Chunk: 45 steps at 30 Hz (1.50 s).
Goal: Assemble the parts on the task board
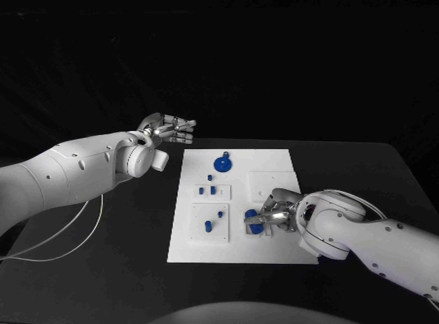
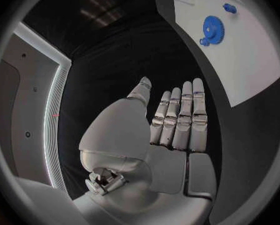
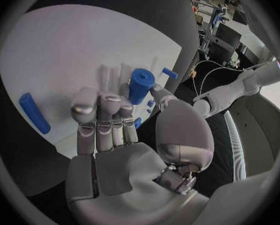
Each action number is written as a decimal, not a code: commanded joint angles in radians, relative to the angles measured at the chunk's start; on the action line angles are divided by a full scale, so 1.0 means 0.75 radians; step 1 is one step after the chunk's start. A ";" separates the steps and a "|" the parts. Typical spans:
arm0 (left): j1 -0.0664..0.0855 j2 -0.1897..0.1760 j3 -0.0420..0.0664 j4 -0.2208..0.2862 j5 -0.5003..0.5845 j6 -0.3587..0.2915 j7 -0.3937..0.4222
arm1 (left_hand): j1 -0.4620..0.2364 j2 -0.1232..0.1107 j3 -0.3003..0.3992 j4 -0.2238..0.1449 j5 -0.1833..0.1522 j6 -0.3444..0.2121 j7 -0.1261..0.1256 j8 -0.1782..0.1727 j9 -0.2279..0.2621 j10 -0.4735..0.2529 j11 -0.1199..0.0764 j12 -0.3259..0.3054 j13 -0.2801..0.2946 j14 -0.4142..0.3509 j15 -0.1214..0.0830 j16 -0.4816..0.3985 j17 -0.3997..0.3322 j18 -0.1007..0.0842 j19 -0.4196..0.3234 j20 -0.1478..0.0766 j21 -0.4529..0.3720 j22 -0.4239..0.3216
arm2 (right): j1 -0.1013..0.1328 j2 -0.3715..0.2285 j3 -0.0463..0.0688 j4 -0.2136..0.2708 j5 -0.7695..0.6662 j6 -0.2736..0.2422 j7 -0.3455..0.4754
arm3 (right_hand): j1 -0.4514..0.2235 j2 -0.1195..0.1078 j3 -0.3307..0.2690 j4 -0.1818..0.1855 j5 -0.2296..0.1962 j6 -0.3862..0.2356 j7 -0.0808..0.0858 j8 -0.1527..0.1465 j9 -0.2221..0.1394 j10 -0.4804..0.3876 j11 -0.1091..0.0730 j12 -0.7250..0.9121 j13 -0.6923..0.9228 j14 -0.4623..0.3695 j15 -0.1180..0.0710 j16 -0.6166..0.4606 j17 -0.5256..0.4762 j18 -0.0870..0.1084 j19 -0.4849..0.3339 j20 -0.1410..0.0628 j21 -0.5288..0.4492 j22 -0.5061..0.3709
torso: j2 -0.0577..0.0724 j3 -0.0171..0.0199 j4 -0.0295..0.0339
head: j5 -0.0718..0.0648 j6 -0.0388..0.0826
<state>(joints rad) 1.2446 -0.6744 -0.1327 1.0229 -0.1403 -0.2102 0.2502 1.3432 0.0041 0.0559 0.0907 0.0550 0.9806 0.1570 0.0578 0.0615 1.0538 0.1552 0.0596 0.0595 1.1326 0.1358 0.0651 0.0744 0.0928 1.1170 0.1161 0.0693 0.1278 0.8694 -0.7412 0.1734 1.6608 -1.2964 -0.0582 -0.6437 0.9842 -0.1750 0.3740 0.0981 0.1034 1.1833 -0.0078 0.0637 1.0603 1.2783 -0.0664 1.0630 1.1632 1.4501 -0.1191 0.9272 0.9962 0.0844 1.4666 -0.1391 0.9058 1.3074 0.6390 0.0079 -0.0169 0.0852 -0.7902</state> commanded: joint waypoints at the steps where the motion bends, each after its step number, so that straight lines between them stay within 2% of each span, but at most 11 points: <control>1: 0.001 0.002 0.001 0.002 -0.007 0.010 0.000 | -0.010 -0.009 0.000 0.013 -0.005 -0.014 0.001 0.006 0.000 -0.010 -0.003 0.001 0.001 -0.012 -0.001 -0.005 0.000 0.007 0.003 0.004 0.008 -0.006 | -0.003 0.001 -0.002 -0.008 -0.042 -0.020 -0.005 | -0.009 -0.055 -0.032 0.102 -0.072 0.004 0.007 0.003 0.008 -0.006 0.005 -0.001 -0.002 0.001 0.002 -0.007 0.000 -0.012 0.083 0.002 -0.006 0.097 | 0.000 -0.0004 -0.0005 | -0.001 0.001; 7: 0.001 0.001 0.001 0.002 -0.007 0.012 -0.001 | -0.010 -0.009 0.000 0.013 -0.005 -0.014 0.001 0.006 0.000 -0.010 -0.003 0.001 0.001 -0.012 -0.001 -0.005 0.000 0.007 0.003 0.004 0.008 -0.006 | -0.003 -0.001 -0.005 0.001 -0.024 -0.040 -0.001 | 0.031 -0.073 -0.065 0.232 -0.070 0.009 0.006 0.002 0.027 -0.003 0.003 0.001 0.002 0.003 0.002 -0.002 0.009 -0.013 0.083 0.001 0.001 0.098 | 0.000 -0.0007 -0.0011 | -0.002 -0.003; 16: 0.001 -0.003 0.001 0.002 -0.008 0.014 0.001 | -0.022 -0.029 0.018 0.013 0.000 -0.017 0.001 0.006 0.000 -0.011 -0.002 0.001 0.001 -0.013 0.000 -0.006 0.002 0.009 0.005 0.006 0.009 -0.016 | -0.006 -0.016 -0.006 0.024 -0.005 -0.068 0.003 | -0.027 -0.083 -0.107 0.255 -0.073 0.009 0.004 0.002 0.031 -0.002 0.001 -0.001 0.002 0.003 -0.001 -0.002 0.013 -0.014 0.084 -0.003 0.005 0.098 | 0.000 0.0000 -0.0012 | 0.000 -0.002; 30: 0.001 -0.008 0.001 0.003 -0.009 0.013 0.002 | -0.023 -0.032 0.021 0.014 0.000 -0.014 0.001 0.006 0.001 -0.011 -0.002 0.001 0.001 -0.013 0.000 -0.006 0.002 0.009 0.006 0.006 0.009 -0.020 | -0.009 -0.069 -0.005 0.075 0.012 -0.076 0.016 | 0.009 -0.073 -0.102 0.250 -0.068 0.022 0.001 0.003 0.050 0.004 0.000 0.007 0.006 0.005 0.000 -0.001 0.012 -0.013 0.084 0.000 0.014 0.097 | -0.001 0.0000 -0.0025 | -0.001 0.002; 33: 0.001 -0.009 0.001 0.004 -0.010 0.013 0.001 | -0.023 -0.032 0.021 0.014 0.000 -0.014 0.001 0.006 0.001 -0.011 -0.002 0.001 0.001 -0.013 0.000 -0.006 0.002 0.009 0.006 0.006 0.009 -0.020 | -0.009 -0.089 -0.004 0.090 0.025 -0.067 0.027 | 0.045 -0.069 -0.102 0.237 -0.065 0.025 0.000 0.003 0.059 0.006 0.000 0.010 0.008 0.005 0.000 0.001 0.012 -0.013 0.084 0.000 0.016 0.096 | -0.001 0.0003 -0.0028 | -0.002 0.004; 36: 0.001 -0.010 0.000 0.004 -0.011 0.013 0.000 | -0.023 -0.032 0.021 0.014 0.000 -0.014 0.001 0.006 0.001 -0.011 -0.002 0.001 0.001 -0.013 0.000 -0.006 0.002 0.009 0.006 0.006 0.009 -0.020 | -0.009 -0.107 -0.003 0.106 0.043 -0.045 0.041 | 0.080 -0.065 -0.118 0.195 -0.060 0.027 0.001 0.002 0.071 0.006 0.000 0.011 0.007 0.004 0.001 0.001 0.010 -0.012 0.083 0.001 0.016 0.095 | -0.001 -0.0001 -0.0033 | -0.001 0.004; 37: 0.001 -0.010 0.000 0.004 -0.011 0.013 0.000 | -0.023 -0.032 0.021 0.014 0.000 -0.014 0.001 0.006 0.001 -0.011 -0.002 0.001 0.001 -0.013 0.000 -0.006 0.002 0.009 0.006 0.006 0.009 -0.020 | -0.009 -0.112 -0.002 0.111 0.052 -0.038 0.045 | 0.096 -0.062 -0.137 0.177 -0.051 0.029 0.001 0.002 0.076 0.006 0.001 0.011 0.007 0.004 0.000 0.002 0.009 -0.012 0.083 0.002 0.015 0.095 | -0.001 -0.0003 -0.0030 | -0.001 0.005; 39: 0.001 -0.012 0.000 0.005 -0.012 0.013 0.000 | -0.023 -0.032 0.021 0.014 0.000 -0.014 0.001 0.006 0.001 -0.011 -0.002 0.001 0.001 -0.013 0.000 -0.006 0.002 0.009 0.006 0.006 0.009 -0.020 | -0.009 -0.121 -0.002 0.125 0.072 -0.028 0.053 | 0.121 -0.063 -0.203 0.150 0.031 0.023 0.002 0.002 0.086 0.006 0.001 0.013 0.007 0.004 0.002 0.005 0.010 -0.012 0.083 0.002 0.016 0.095 | 0.000 0.0007 -0.0026 | 0.000 0.005; 40: 0.001 -0.013 0.000 0.006 -0.012 0.013 0.000 | -0.023 -0.032 0.021 0.014 0.000 -0.014 0.001 0.006 0.001 -0.011 -0.002 0.001 0.001 -0.013 0.000 -0.006 0.002 0.009 0.006 0.006 0.009 -0.020 | -0.009 -0.124 -0.002 0.130 0.078 -0.025 0.056 | 0.136 -0.053 -0.245 0.144 0.064 0.021 0.000 0.003 0.097 0.007 0.001 0.017 0.010 0.004 0.002 0.007 0.011 -0.012 0.084 0.002 0.018 0.095 | 0.000 0.0008 -0.0025 | 0.000 0.005; 42: 0.001 -0.014 0.000 0.006 -0.013 0.014 -0.002 | -0.022 -0.031 0.022 0.012 0.000 -0.012 0.001 0.006 0.001 -0.011 -0.002 0.001 0.001 -0.013 0.000 -0.006 0.002 0.009 0.007 0.006 0.010 -0.022 | -0.011 -0.128 -0.001 0.140 0.087 -0.016 0.059 | 0.155 -0.051 -0.259 0.143 0.068 0.026 0.000 0.002 0.132 0.012 -0.001 0.024 0.015 0.003 0.000 0.010 0.011 -0.012 0.084 0.001 0.022 0.095 | 0.000 0.0022 -0.0033 | 0.002 0.007; 45: 0.001 -0.016 0.000 0.006 -0.015 0.014 -0.003 | -0.022 -0.031 0.022 0.012 0.000 -0.012 0.001 0.006 0.001 -0.011 -0.002 0.001 0.001 -0.013 0.000 -0.006 0.002 0.009 0.007 0.006 0.010 -0.022 | -0.013 -0.135 -0.001 0.149 0.096 0.001 0.062 | 0.176 -0.047 -0.257 0.120 0.066 0.034 -0.004 0.003 0.147 0.016 -0.003 0.027 0.016 0.004 -0.001 0.014 0.013 -0.015 0.083 0.000 0.024 0.096 | 0.000 0.0018 -0.0021 | 0.000 0.007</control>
<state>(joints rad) 1.2446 -0.6869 -0.1330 1.0247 -0.1460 -0.2100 0.2442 1.3274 -0.0117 0.0656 0.1004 0.0550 0.9735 0.1569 0.0577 0.0615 1.0539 0.1552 0.0596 0.0595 1.1326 0.1358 0.0651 0.0743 0.0927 1.1170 0.1161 0.0733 0.1120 0.8615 -0.8405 0.1723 1.7684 -1.2499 -0.0943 -0.6190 1.1102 -0.2110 0.1796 0.1909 0.1526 1.2042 -0.0104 0.0636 1.1693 1.2815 -0.0699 1.0797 1.1748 1.4500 -0.1188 0.9324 1.0044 0.0843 1.4666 -0.1390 0.9186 1.3074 0.6386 0.0086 -0.0189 0.0857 -0.7853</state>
